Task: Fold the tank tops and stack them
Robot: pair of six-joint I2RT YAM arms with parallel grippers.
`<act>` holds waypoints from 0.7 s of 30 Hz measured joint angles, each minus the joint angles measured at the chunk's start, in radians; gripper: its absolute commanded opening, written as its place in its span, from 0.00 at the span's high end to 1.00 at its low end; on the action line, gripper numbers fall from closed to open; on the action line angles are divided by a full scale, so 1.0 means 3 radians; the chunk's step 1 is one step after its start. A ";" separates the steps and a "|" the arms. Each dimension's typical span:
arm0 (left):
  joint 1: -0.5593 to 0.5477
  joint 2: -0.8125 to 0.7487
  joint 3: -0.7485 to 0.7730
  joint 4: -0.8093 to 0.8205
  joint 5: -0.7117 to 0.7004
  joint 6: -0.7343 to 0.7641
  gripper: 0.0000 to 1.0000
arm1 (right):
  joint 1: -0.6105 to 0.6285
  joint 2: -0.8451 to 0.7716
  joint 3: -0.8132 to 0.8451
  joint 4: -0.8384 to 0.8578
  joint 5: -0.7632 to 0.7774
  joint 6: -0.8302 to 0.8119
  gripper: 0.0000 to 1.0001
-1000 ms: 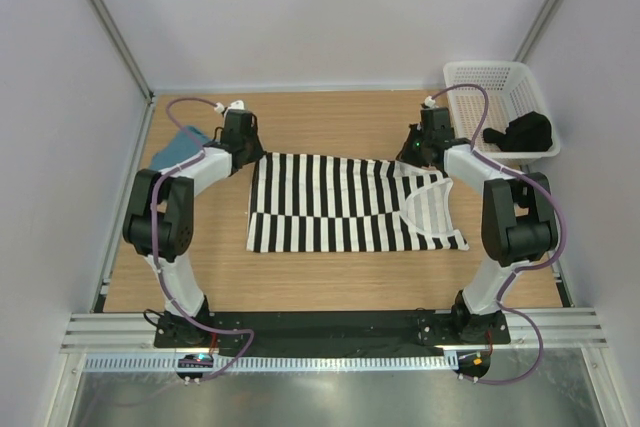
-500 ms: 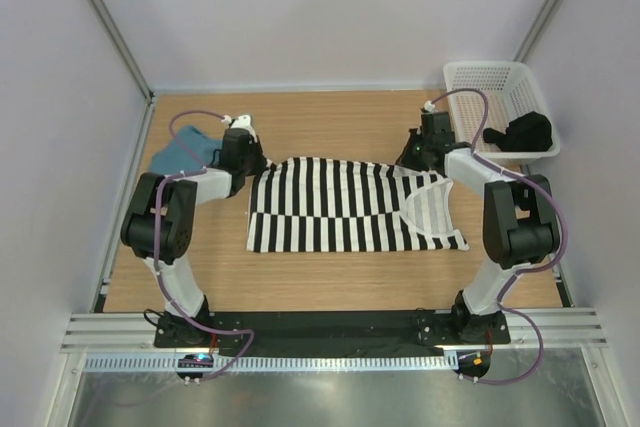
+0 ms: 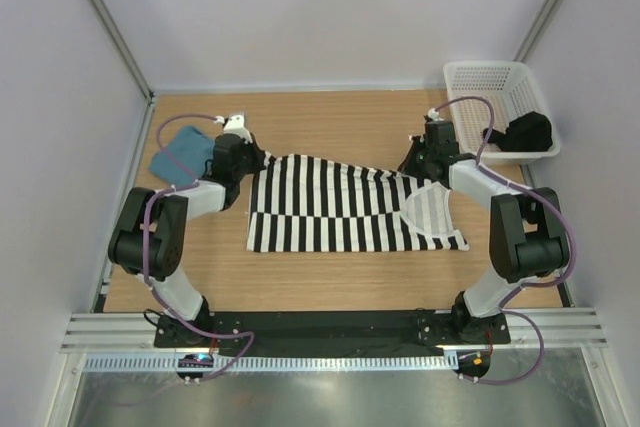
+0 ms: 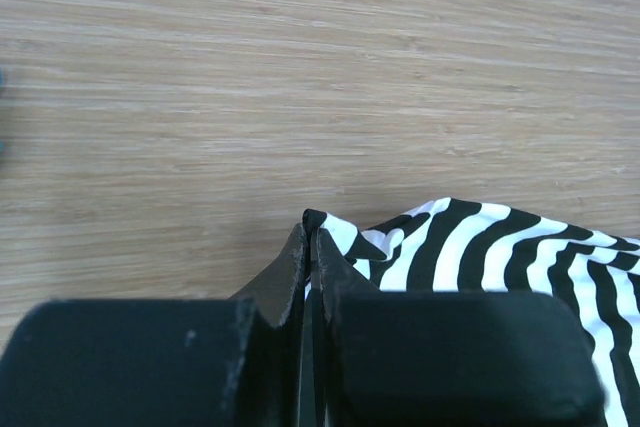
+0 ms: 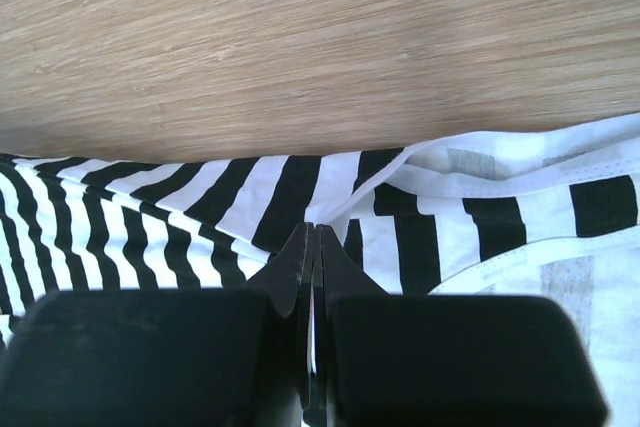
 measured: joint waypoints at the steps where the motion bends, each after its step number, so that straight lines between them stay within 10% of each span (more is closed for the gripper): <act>1: 0.0000 -0.0037 -0.0048 0.0027 0.0005 -0.0001 1.00 | 0.0000 -0.0023 -0.0018 0.0003 0.0000 0.0001 0.99; 21: 0.0000 -0.0585 -0.0727 0.0430 0.0070 -0.0140 1.00 | 0.0078 -0.0575 -0.0488 0.0065 0.0015 0.0022 0.99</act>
